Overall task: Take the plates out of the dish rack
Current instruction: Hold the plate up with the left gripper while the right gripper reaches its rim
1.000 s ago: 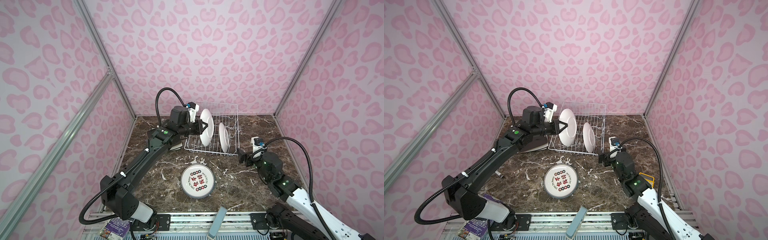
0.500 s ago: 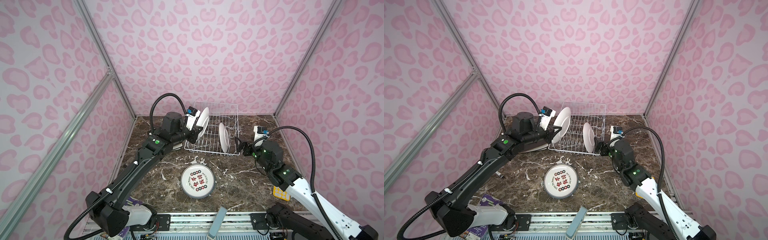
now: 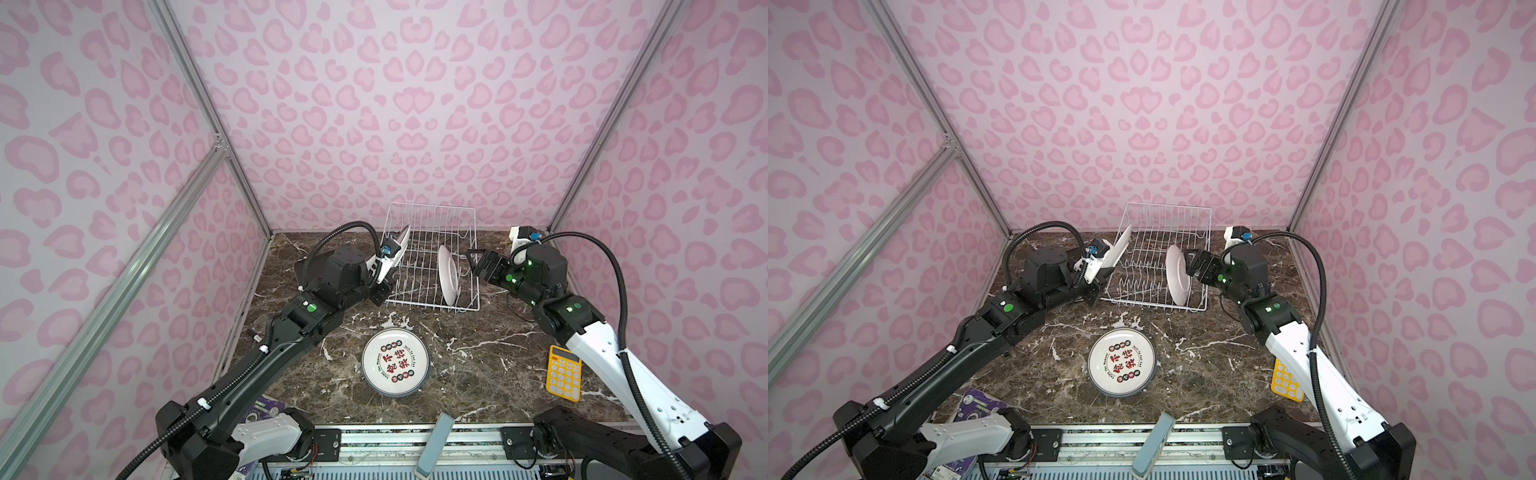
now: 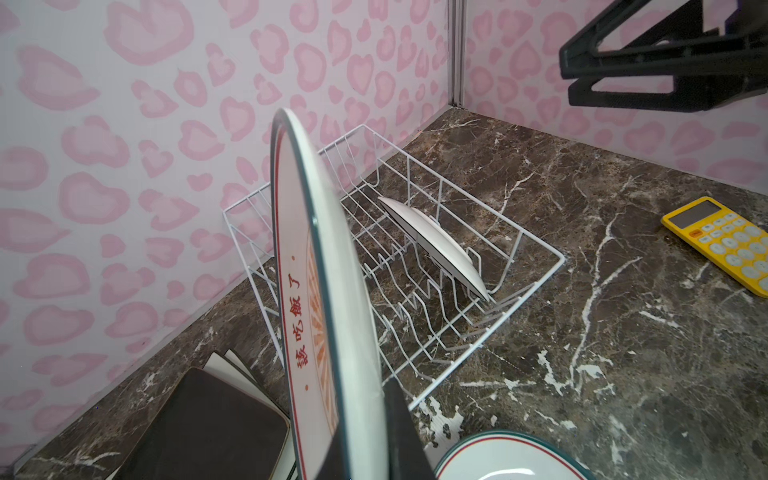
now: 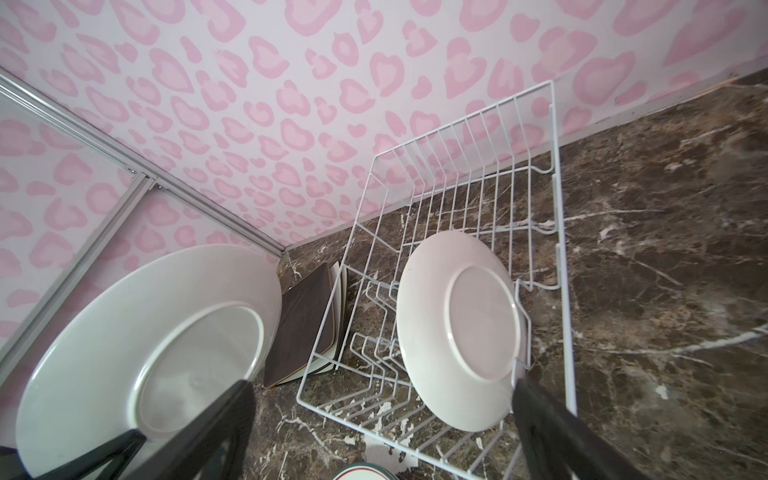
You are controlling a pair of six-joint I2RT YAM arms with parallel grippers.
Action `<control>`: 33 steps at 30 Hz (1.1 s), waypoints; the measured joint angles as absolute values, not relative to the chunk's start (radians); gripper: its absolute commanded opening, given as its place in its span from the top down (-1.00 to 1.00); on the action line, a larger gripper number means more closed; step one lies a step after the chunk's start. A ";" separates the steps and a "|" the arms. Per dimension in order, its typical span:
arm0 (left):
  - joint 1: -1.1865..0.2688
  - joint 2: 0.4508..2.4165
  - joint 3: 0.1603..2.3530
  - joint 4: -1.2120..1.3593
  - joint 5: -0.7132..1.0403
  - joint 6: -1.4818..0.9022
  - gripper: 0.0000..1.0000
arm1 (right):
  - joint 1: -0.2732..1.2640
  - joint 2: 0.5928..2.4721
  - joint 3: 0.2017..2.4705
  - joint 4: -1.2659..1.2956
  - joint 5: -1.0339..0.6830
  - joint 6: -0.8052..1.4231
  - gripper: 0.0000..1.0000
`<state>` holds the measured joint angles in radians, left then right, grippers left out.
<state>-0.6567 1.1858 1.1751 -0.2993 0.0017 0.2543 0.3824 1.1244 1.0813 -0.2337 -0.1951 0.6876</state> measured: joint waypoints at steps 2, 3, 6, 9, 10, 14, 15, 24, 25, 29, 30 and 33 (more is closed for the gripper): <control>-0.669 1.179 1.158 -0.290 -0.023 0.276 0.93 | 0.378 1.159 1.122 -0.244 -0.245 0.697 -0.92; -0.675 1.178 1.153 -0.289 -0.035 0.286 0.93 | 0.377 1.174 1.142 -0.247 -0.265 0.701 -0.92; -0.698 1.178 1.142 -0.286 -0.075 0.326 0.93 | 0.377 1.214 1.191 -0.254 -0.316 0.717 -0.92; -0.728 1.188 1.134 -0.275 -0.129 0.383 0.93 | 0.377 1.252 1.228 -0.275 -0.346 0.725 -0.92; -0.739 1.196 1.131 -0.271 -0.146 0.405 0.93 | 0.377 1.263 1.238 -0.282 -0.356 0.730 -0.92; -0.786 1.231 1.115 -0.263 -0.223 0.489 0.93 | 0.380 1.296 1.262 -0.287 -0.395 0.746 -0.88; -0.798 1.238 1.111 -0.261 -0.242 0.508 0.93 | 0.382 1.302 1.265 -0.287 -0.401 0.751 -0.87; -0.903 1.298 1.093 -0.216 -0.390 0.635 0.93 | 0.404 1.383 1.333 -0.320 -0.446 0.761 -0.68; -0.913 1.301 1.093 -0.208 -0.401 0.646 0.93 | 0.406 1.397 1.346 -0.329 -0.452 0.756 -0.64; -0.946 1.314 1.093 -0.166 -0.445 0.691 0.93 | 0.420 1.445 1.374 -0.352 -0.474 0.748 -0.44; -0.954 1.320 1.093 -0.154 -0.457 0.704 0.93 | 0.425 1.454 1.377 -0.360 -0.476 0.746 -0.41; -0.979 1.335 1.087 -0.115 -0.495 0.737 0.93 | 0.433 1.481 1.379 -0.375 -0.486 0.741 -0.32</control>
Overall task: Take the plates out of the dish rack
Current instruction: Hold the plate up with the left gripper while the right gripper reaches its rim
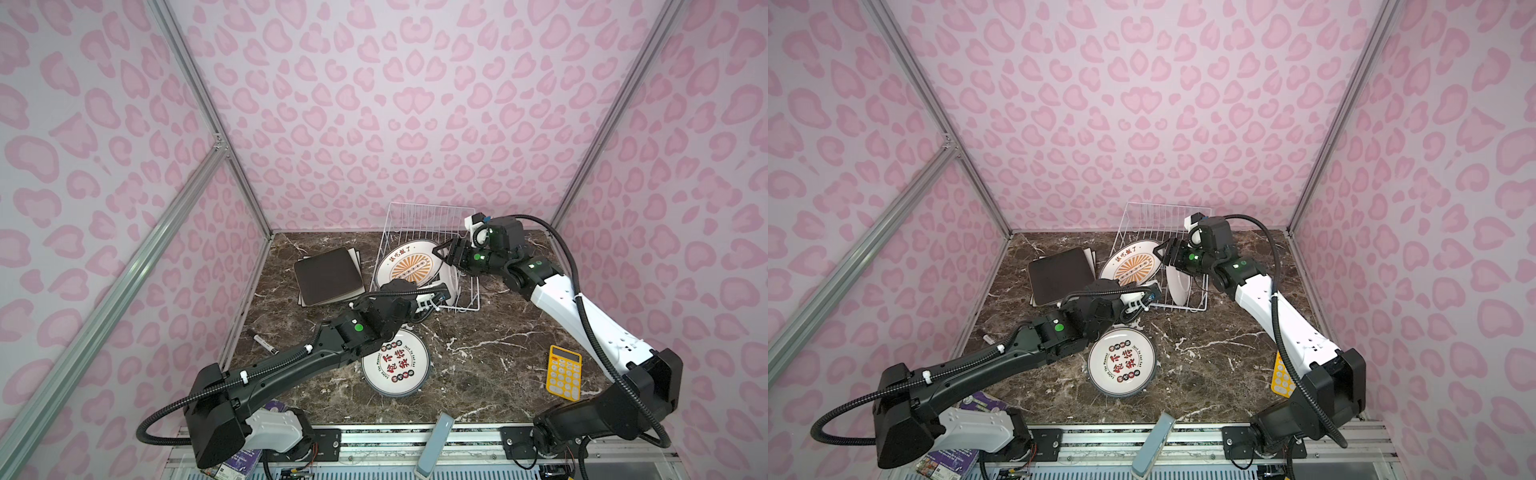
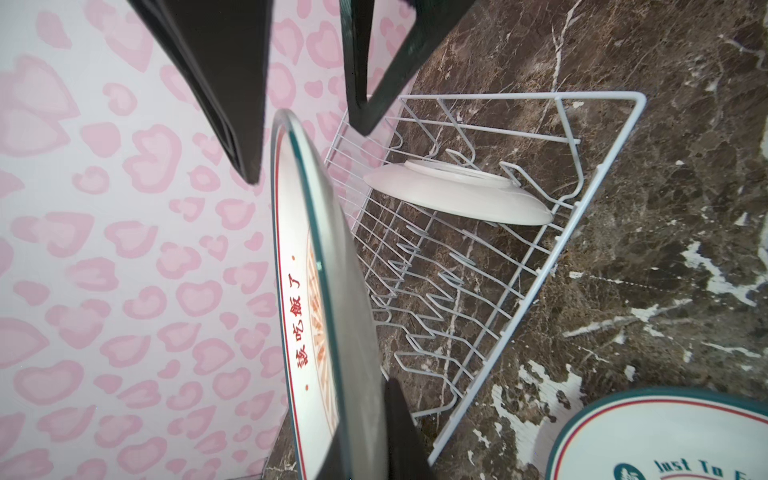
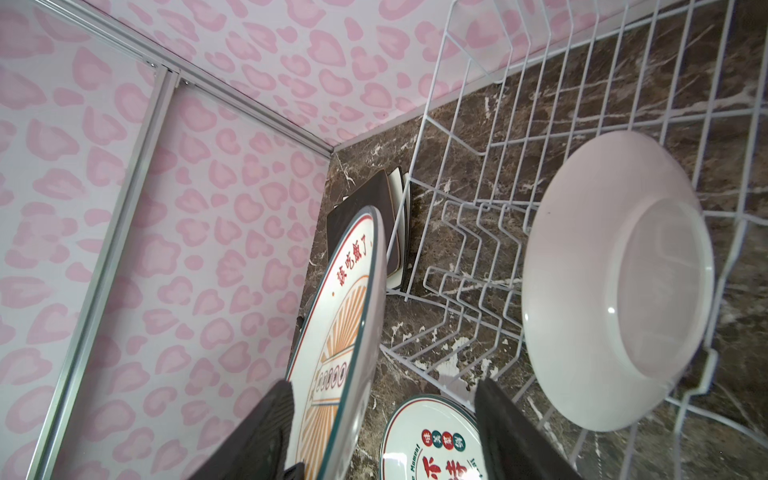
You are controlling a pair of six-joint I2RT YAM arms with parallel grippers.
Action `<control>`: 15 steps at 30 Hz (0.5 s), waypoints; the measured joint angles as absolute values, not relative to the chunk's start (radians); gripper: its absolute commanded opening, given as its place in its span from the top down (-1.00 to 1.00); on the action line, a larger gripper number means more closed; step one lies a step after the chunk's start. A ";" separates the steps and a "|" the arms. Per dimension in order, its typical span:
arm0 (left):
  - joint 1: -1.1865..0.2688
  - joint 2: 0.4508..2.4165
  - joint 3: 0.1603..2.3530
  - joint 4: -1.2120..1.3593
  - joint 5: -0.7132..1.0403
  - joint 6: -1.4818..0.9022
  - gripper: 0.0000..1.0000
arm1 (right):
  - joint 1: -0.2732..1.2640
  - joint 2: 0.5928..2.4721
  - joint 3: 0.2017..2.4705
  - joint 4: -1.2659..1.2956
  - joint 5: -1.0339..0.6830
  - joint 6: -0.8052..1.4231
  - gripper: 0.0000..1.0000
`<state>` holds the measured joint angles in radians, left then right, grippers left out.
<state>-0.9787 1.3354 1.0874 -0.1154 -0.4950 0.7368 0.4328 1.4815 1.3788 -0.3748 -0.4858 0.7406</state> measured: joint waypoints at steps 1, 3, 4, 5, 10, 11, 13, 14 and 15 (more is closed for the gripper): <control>-0.985 1.339 1.084 -0.103 -0.504 0.747 0.93 | 0.437 1.489 1.379 -0.379 -0.491 0.741 -0.27; -0.994 1.346 1.081 -0.093 -0.515 0.761 0.93 | 0.442 1.500 1.379 -0.382 -0.502 0.741 -0.15; -0.997 1.350 1.080 -0.087 -0.521 0.767 0.93 | 0.444 1.504 1.379 -0.382 -0.508 0.741 -0.06; -1.000 1.354 1.079 -0.081 -0.524 0.773 0.93 | 0.446 1.509 1.379 -0.379 -0.516 0.742 0.00; -1.011 1.374 1.079 -0.067 -0.549 0.800 0.93 | 0.448 1.530 1.380 -0.379 -0.542 0.749 0.06; -1.013 1.377 1.079 -0.060 -0.552 0.807 0.93 | 0.448 1.531 1.378 -0.376 -0.546 0.750 0.08; -1.019 1.380 1.079 -0.047 -0.559 0.813 0.93 | 0.448 1.532 1.370 -0.359 -0.557 0.765 0.12; -1.023 1.380 1.079 -0.043 -0.566 0.818 0.93 | 0.448 1.533 1.364 -0.353 -0.565 0.768 0.15; -1.025 1.382 1.078 -0.043 -0.571 0.823 0.93 | 0.448 1.533 1.359 -0.348 -0.570 0.768 0.17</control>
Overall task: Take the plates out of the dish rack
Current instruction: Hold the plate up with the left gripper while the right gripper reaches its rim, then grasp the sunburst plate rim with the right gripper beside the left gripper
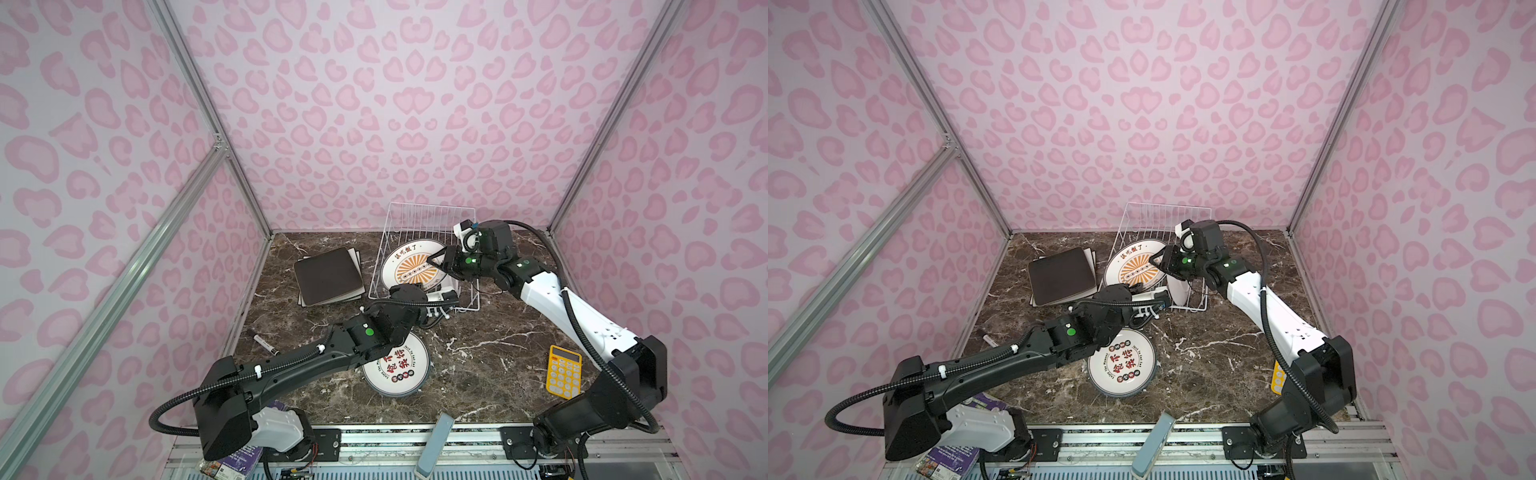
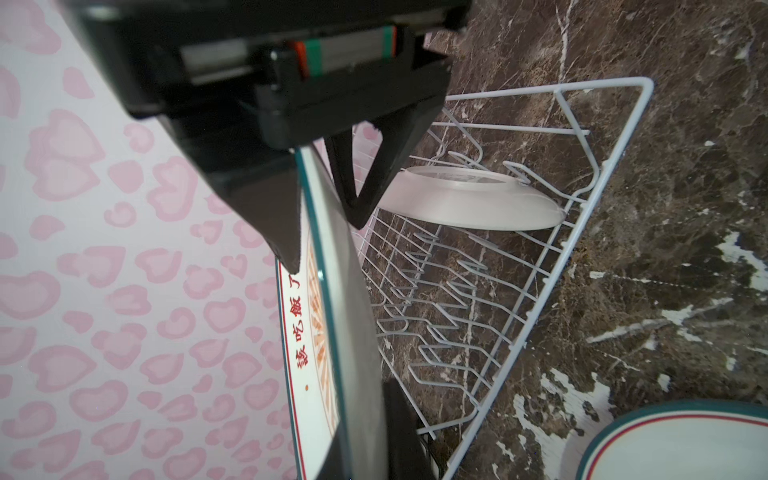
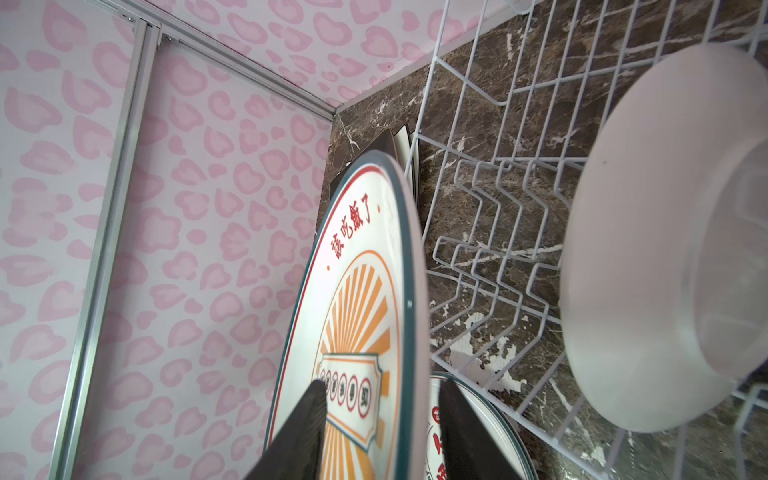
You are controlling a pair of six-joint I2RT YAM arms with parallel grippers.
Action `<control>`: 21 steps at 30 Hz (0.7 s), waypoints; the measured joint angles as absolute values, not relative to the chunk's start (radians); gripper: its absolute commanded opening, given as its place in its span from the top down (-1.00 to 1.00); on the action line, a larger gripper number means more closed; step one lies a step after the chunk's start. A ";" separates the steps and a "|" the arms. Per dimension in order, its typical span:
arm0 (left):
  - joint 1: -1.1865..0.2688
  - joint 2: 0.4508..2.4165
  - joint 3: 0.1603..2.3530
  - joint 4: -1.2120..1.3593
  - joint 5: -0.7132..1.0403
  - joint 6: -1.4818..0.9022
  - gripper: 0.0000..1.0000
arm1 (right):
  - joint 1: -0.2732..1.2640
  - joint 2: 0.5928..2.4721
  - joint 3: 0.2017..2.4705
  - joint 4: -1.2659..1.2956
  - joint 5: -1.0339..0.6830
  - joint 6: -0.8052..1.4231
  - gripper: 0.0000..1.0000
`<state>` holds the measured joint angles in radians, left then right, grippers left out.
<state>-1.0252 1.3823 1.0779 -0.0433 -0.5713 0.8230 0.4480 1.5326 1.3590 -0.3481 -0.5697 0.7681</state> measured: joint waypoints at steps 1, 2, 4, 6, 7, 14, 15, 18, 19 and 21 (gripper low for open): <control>-1.028 1.385 1.077 -0.043 -0.577 0.823 0.94 | 0.448 1.533 1.353 -0.340 -0.572 0.772 0.22; -1.030 1.386 1.076 -0.044 -0.580 0.823 0.93 | 0.447 1.533 1.346 -0.333 -0.578 0.775 0.28; -1.031 1.390 1.074 -0.044 -0.585 0.834 0.93 | 0.445 1.533 1.331 -0.310 -0.586 0.783 0.38; -1.033 1.395 1.074 -0.049 -0.588 0.838 0.93 | 0.444 1.534 1.315 -0.286 -0.599 0.800 0.46; -1.034 1.398 1.074 -0.051 -0.594 0.840 0.93 | 0.444 1.534 1.309 -0.280 -0.601 0.813 0.50; -1.041 1.412 1.075 -0.051 -0.617 0.854 0.93 | 0.435 1.534 1.287 -0.263 -0.601 0.891 0.75; -1.041 1.412 1.075 -0.051 -0.616 0.854 0.93 | 0.434 1.533 1.285 -0.258 -0.602 0.907 0.80; -1.042 1.415 1.076 -0.049 -0.614 0.852 0.93 | 0.431 1.529 1.276 -0.237 -0.600 0.957 0.91; -1.042 1.417 1.080 -0.051 -0.613 0.851 0.93 | 0.430 1.527 1.271 -0.230 -0.598 0.965 0.96; -1.042 1.423 1.090 -0.067 -0.613 0.838 0.90 | 0.429 1.525 1.263 -0.222 -0.594 0.975 1.00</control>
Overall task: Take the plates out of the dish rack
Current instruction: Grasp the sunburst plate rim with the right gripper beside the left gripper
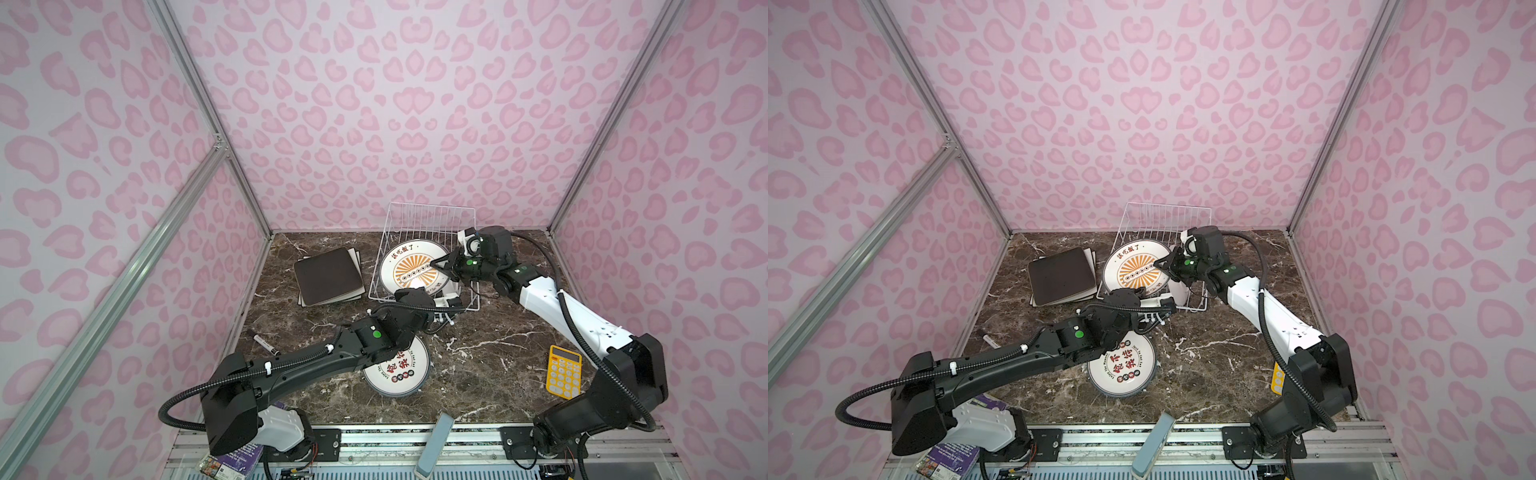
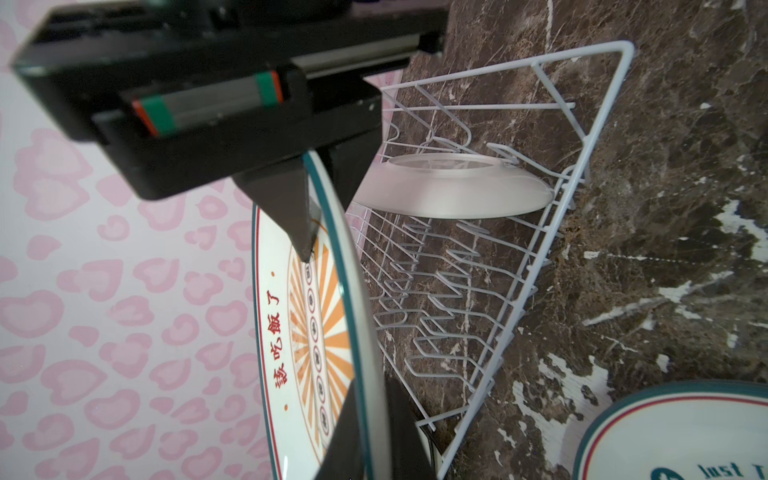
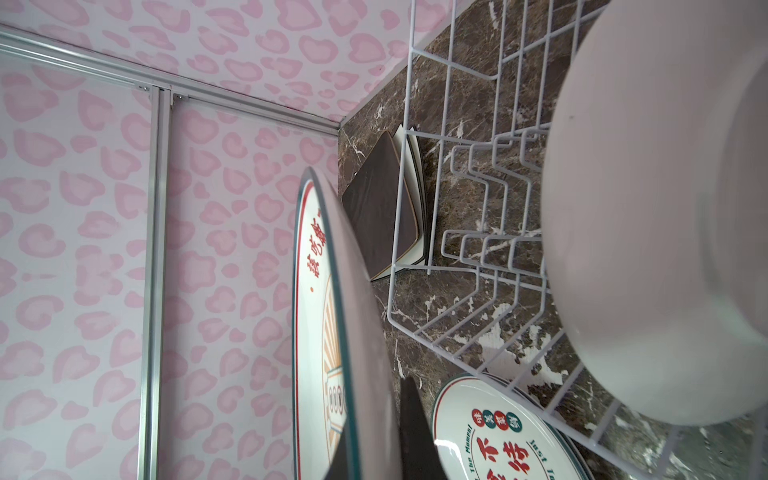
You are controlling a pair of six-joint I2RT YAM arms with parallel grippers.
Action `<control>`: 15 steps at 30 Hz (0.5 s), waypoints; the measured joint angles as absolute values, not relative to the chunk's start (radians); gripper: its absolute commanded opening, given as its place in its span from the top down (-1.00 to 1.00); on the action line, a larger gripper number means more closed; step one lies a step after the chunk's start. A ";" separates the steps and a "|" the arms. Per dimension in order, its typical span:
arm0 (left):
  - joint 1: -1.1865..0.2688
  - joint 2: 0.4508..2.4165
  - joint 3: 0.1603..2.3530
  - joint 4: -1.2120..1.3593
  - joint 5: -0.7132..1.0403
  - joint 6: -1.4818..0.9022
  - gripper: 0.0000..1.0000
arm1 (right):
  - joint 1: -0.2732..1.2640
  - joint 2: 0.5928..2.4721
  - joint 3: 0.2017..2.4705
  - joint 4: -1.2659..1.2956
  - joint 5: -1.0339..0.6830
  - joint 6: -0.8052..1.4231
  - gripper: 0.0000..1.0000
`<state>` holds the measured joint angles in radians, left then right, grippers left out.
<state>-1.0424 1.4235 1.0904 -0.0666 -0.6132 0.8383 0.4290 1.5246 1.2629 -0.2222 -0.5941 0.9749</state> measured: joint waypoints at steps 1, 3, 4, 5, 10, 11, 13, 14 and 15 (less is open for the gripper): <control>-1.042 1.425 1.097 -0.077 -0.612 0.831 0.85 | 0.428 1.523 1.258 -0.218 -0.594 0.976 1.00; -1.042 1.425 1.103 -0.088 -0.613 0.817 0.66 | 0.427 1.517 1.251 -0.203 -0.593 0.978 1.00; -1.042 1.424 1.104 -0.088 -0.610 0.805 0.53 | 0.427 1.510 1.246 -0.199 -0.591 0.977 1.00; -1.042 1.421 1.104 -0.088 -0.604 0.781 0.40 | 0.427 1.503 1.239 -0.187 -0.594 0.962 1.00; -1.040 1.391 1.108 -0.086 -0.598 0.709 -0.08 | 0.422 1.468 1.209 -0.145 -0.603 0.931 1.00; -1.040 1.390 1.111 -0.086 -0.598 0.702 -0.17 | 0.417 1.464 1.205 -0.138 -0.603 0.931 1.00; -1.040 1.389 1.118 -0.090 -0.597 0.683 -0.27 | 0.408 1.460 1.200 -0.136 -0.602 0.930 1.00; -1.039 1.386 1.122 -0.093 -0.595 0.675 -0.33 | 0.404 1.459 1.200 -0.135 -0.602 0.930 1.00; -1.039 1.382 1.124 -0.099 -0.592 0.665 -0.36 | 0.400 1.457 1.198 -0.133 -0.601 0.930 1.00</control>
<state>-1.0389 1.3823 1.1240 -0.0990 -0.5919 0.6647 0.3996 1.4574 1.1976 -0.1326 -0.6006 0.9302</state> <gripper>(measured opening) 0.652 0.103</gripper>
